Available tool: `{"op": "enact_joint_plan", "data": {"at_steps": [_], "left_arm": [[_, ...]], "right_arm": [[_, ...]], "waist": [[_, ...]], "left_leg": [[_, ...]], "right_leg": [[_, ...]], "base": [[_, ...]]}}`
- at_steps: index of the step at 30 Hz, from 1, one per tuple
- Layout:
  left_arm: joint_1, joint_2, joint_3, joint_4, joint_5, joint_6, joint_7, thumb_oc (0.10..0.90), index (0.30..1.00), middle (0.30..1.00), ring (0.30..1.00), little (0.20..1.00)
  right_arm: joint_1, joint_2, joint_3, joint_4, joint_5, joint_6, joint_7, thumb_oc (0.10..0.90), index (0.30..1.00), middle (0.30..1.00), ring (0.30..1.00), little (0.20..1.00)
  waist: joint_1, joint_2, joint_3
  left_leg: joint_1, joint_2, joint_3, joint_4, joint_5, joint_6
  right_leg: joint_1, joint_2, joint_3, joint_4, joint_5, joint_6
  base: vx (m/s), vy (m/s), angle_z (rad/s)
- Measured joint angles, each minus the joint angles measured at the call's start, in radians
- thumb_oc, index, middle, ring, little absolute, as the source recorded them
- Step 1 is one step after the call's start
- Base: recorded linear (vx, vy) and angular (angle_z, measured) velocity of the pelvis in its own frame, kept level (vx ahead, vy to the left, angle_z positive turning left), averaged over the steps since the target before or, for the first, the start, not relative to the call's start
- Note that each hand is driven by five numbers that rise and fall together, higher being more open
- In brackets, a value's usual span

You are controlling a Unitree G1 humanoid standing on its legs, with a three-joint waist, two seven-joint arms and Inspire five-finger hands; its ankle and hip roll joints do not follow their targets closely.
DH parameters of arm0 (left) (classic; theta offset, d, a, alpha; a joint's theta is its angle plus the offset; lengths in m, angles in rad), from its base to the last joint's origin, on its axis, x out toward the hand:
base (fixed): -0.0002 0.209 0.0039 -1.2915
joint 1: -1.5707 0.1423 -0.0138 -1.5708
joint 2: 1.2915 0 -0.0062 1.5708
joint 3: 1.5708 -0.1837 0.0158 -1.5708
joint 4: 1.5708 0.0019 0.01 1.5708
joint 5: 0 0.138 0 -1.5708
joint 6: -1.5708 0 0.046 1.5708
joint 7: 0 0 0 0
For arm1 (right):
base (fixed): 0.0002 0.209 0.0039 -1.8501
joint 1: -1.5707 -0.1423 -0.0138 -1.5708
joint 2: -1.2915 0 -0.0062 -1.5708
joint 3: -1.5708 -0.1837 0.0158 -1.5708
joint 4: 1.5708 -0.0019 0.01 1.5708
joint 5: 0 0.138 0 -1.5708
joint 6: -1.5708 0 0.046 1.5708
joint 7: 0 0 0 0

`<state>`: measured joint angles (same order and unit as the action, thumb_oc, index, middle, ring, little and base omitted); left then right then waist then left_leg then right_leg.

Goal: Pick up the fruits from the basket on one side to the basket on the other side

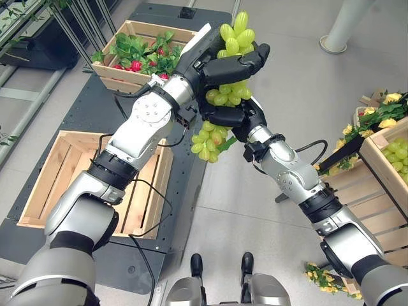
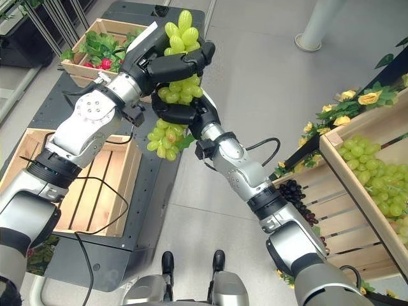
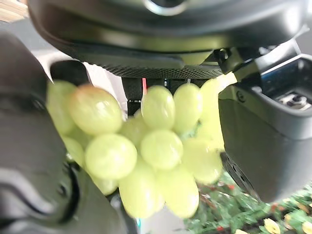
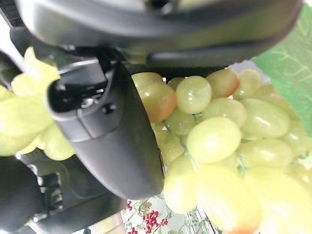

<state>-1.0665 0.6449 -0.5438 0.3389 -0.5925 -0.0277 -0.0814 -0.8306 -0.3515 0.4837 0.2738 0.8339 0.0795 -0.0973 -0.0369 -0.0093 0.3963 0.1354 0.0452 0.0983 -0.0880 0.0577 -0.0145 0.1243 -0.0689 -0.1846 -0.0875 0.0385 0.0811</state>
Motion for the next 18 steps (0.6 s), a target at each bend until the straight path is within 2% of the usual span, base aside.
{"op": "enact_joint_plan", "data": {"at_steps": [18], "left_arm": [[-0.001,0.007,0.026,0.242,-0.012,0.002,0.054,0.800,0.900,0.900,0.900,0.900]], "right_arm": [[0.006,-0.010,0.001,0.077,0.000,0.000,0.000,0.400,0.300,0.300,0.300,0.300]], "waist": [[-0.014,0.001,0.000]], "left_leg": [[0.000,0.002,0.027,0.000,0.000,0.000]], "right_leg": [[-0.016,0.002,0.027,0.000,0.012,0.001]], "base": [[0.00,0.011,-0.05]]}}
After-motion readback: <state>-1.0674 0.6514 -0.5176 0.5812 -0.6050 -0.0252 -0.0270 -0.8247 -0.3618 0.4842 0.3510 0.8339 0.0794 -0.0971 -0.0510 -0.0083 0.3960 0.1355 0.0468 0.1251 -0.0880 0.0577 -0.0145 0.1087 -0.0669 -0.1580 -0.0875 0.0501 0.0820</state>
